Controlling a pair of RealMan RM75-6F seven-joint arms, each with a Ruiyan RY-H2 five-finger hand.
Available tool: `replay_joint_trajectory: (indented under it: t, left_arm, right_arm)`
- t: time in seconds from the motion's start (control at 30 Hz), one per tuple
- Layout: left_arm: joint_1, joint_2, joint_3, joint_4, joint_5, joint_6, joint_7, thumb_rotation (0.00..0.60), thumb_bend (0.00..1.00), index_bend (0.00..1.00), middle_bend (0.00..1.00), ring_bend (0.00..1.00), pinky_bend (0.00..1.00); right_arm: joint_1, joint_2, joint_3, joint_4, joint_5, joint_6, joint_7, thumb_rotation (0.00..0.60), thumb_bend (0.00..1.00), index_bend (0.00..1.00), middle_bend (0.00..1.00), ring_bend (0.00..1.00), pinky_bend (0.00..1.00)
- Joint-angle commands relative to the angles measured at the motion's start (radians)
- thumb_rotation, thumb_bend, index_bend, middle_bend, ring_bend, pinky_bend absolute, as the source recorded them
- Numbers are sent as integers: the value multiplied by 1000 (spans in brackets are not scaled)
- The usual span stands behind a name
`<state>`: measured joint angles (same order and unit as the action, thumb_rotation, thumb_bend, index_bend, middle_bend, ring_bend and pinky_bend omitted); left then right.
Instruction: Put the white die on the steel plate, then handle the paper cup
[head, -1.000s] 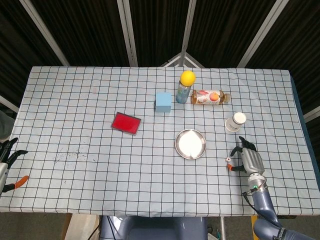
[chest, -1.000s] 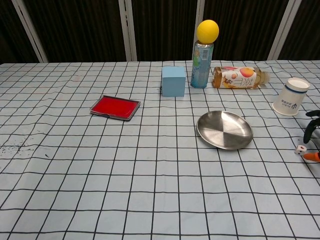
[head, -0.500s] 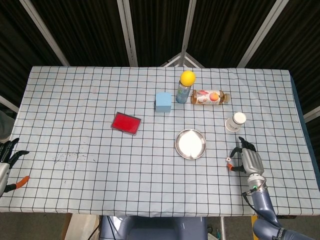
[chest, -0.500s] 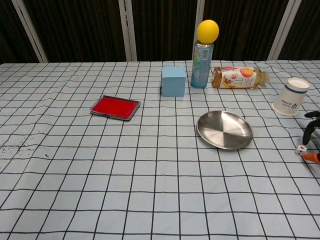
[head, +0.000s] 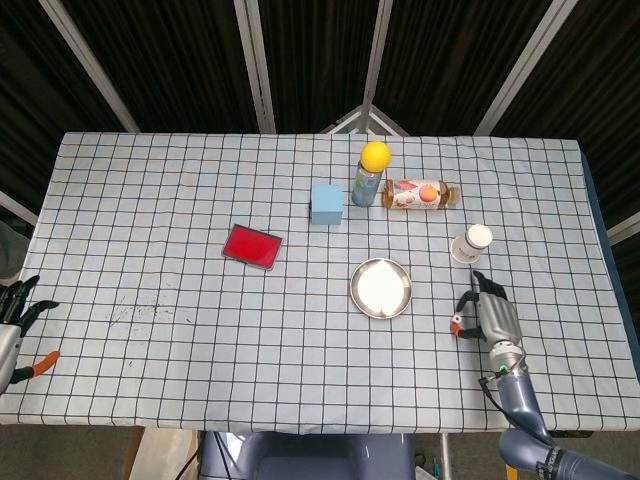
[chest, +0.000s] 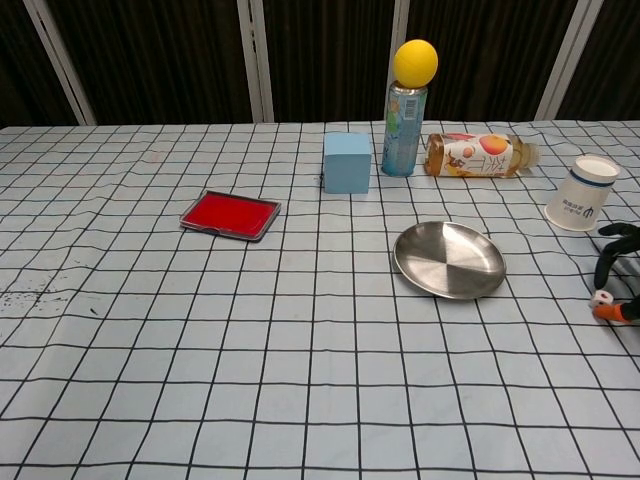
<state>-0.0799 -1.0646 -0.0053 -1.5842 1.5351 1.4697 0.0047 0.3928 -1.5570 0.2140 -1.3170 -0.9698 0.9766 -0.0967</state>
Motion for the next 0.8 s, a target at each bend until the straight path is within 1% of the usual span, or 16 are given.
replay_joint_trajectory:
  t: [0.03, 0.43, 0.8]
  left_arm:
    - [0, -1, -1, -1, -1, 0, 3, 600, 293, 263, 0, 0, 23]
    - [-3, -4, 0, -4, -5, -6, 17, 600, 293, 266, 0, 0, 23]
    - [-3, -6, 4, -7, -1, -6, 25, 600, 293, 275, 0, 0, 24]
  right_arm:
    - [4, -4, 1, 6, 5, -3, -3, 600, 247, 555, 36, 54, 0]
    - [-2, 5, 0, 7, 15, 2, -3, 600, 247, 577, 39, 54, 0]
    - [-10, 22, -4, -13, 7, 9, 11, 600, 269, 654, 76, 54, 0]
